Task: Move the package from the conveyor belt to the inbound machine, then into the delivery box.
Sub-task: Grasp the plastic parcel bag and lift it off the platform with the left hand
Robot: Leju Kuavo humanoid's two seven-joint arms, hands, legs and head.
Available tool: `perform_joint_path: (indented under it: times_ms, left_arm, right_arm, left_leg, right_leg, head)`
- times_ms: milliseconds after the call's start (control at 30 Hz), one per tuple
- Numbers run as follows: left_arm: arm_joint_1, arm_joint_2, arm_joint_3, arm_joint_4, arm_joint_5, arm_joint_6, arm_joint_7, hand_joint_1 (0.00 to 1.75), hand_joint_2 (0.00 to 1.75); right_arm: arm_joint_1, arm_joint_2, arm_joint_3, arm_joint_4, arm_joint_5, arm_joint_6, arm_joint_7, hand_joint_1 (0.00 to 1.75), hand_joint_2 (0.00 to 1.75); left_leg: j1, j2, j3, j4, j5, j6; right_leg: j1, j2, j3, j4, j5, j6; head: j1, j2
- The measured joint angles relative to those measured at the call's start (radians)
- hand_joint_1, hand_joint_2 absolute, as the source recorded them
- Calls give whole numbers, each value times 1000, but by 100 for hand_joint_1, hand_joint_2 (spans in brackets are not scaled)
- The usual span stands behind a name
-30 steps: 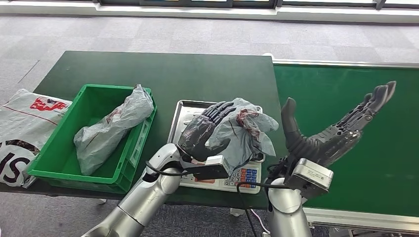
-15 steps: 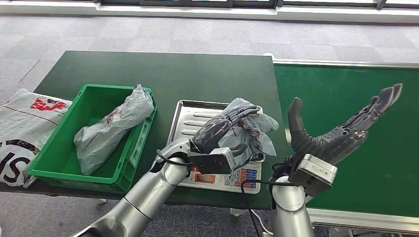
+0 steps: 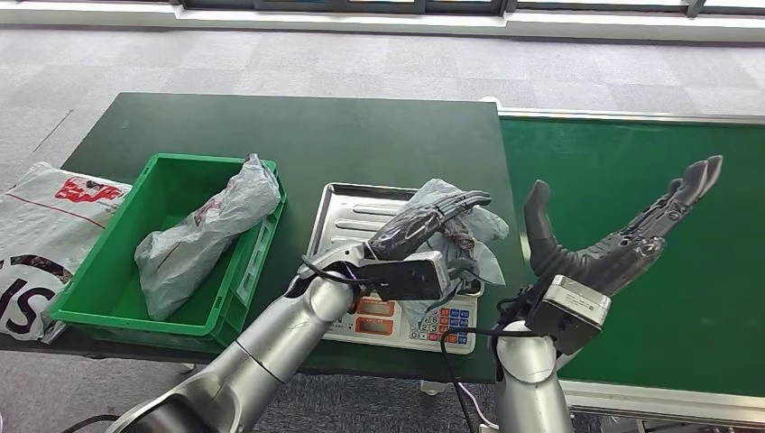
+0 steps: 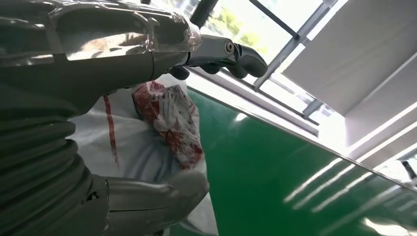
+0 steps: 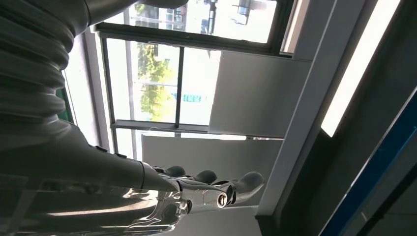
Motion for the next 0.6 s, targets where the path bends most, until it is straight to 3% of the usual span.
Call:
perform_joint_path:
  times_ms: [133, 600]
  left_arm:
    - [-40, -17, -16, 88, -39, 81, 16, 0, 175]
    - [-123, -63, -84, 333, -79, 168, 58, 0, 175]
  right_arm:
    - [3, 0, -1, -8, 5, 0, 0, 0, 175]
    - [7, 2, -1, -41, 7, 0, 0, 0, 175]
  left_leg:
    - [0, 0, 0, 0, 0, 0]
    - [0, 0, 0, 0, 0, 0]
  right_leg:
    - [0, 0, 0, 0, 0, 0]
    - [0, 0, 0, 0, 0, 0]
  head:
    - [0, 0]
    - [0, 0]
